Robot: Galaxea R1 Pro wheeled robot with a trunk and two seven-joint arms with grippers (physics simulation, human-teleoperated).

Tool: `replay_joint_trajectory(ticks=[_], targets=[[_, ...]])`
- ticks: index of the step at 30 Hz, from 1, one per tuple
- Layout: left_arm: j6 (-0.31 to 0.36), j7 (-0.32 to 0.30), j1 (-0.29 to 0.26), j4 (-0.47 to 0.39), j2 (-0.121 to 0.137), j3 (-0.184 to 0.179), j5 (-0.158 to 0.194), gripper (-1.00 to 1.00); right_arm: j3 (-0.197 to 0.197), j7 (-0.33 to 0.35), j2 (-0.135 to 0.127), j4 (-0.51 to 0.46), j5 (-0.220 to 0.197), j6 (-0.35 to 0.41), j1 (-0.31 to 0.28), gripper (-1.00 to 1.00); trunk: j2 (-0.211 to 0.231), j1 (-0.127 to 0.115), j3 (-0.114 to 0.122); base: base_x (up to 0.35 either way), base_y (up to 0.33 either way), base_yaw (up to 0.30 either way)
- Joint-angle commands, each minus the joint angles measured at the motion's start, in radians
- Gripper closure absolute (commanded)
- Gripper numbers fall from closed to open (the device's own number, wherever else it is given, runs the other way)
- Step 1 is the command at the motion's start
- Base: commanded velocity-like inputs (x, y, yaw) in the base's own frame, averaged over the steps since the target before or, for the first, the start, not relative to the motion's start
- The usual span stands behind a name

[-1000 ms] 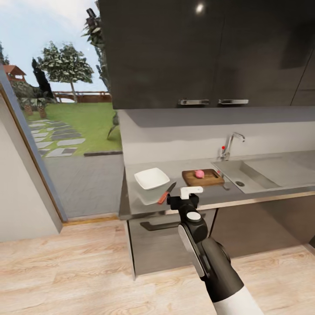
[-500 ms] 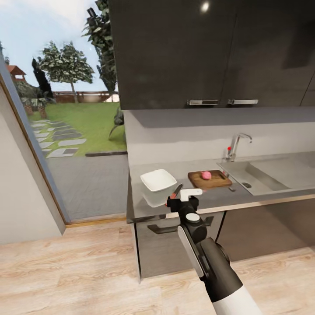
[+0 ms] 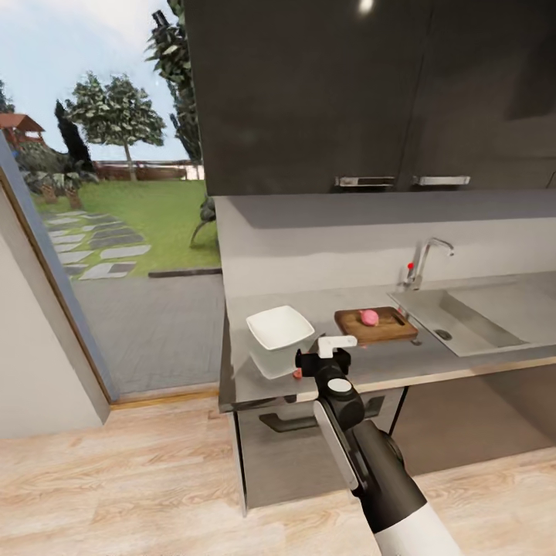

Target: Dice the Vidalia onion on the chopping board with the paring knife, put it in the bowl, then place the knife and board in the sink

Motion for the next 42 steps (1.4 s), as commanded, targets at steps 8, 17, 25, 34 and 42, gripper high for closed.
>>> replay_joint_trajectory(ticks=[8,17,25,34,42], targets=[[-0.002,0.001,0.000,0.000,-0.001,0.001,0.006,-1.00,-0.001,-0.009,0.000,0.001,-0.008,0.003,-0.001,-1.00,-0.001,0.000,-0.014,0.072,0.000,0.000],[-0.002,0.001,0.000,0.005,-0.001,0.001,0.006,-1.00,-0.027,-0.008,0.000,0.024,-0.008,0.002,-0.001,-1.00,-0.001,0.000,-0.028,0.107,0.000,0.000],[-0.002,0.001,0.000,0.009,-0.001,0.001,0.006,-1.00,-0.039,-0.006,0.000,0.027,-0.008,0.001,-0.001,-1.00,-0.001,0.000,-0.042,0.006,0.000,0.000],[-0.002,0.001,0.000,0.013,-0.001,0.001,0.006,-1.00,-0.039,-0.006,0.000,0.037,-0.008,0.001,-0.001,-1.00,-0.001,0.000,-0.056,0.106,0.078,0.000],[-0.002,0.001,0.000,0.026,-0.001,0.001,0.006,-1.00,-0.040,-0.006,0.000,0.038,-0.008,0.001,-0.001,-1.00,-0.001,0.000,-0.069,0.025,0.019,0.000]])
